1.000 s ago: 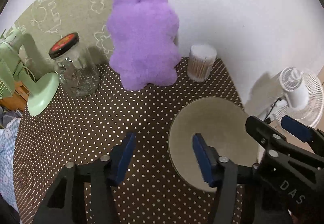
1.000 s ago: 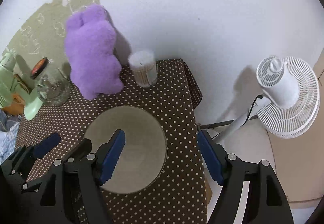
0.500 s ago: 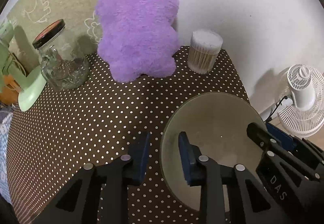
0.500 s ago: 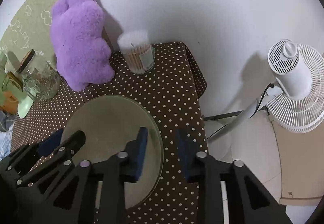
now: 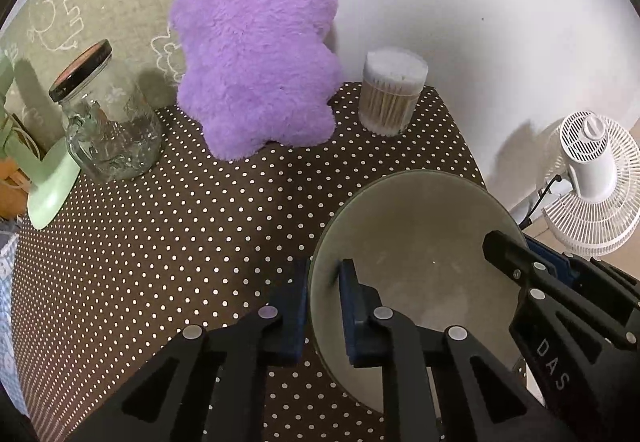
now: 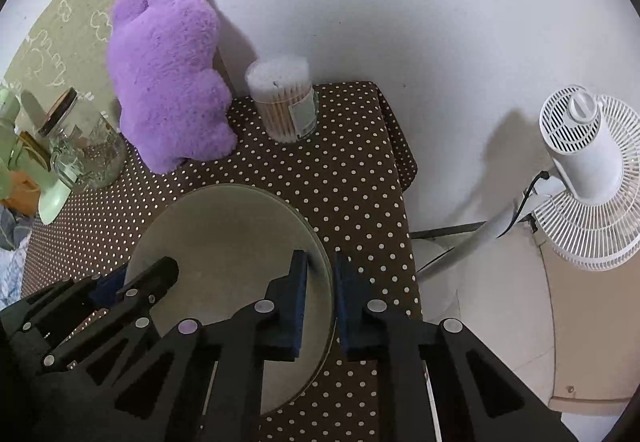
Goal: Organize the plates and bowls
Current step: 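Lift the cream bowl with both grippers and carry it toward the grey-green bowl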
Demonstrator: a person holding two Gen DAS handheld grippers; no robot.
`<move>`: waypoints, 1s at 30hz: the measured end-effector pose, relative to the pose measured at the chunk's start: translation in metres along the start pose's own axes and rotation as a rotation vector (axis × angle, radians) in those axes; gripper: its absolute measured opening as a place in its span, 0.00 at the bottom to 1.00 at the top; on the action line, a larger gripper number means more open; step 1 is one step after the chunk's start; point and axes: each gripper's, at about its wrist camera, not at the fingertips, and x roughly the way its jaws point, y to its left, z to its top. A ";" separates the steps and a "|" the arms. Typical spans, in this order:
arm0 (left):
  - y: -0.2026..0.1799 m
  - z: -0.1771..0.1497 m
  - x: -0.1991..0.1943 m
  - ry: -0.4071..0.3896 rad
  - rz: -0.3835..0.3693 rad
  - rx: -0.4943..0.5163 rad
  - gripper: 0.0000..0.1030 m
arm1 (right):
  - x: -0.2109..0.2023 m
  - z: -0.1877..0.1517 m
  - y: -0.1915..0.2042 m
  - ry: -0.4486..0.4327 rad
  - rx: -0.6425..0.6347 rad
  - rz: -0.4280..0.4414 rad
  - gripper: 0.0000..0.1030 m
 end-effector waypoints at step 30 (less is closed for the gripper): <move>0.018 -0.045 -0.081 -0.042 0.016 0.041 0.11 | -0.067 -0.043 0.029 -0.013 -0.007 0.016 0.16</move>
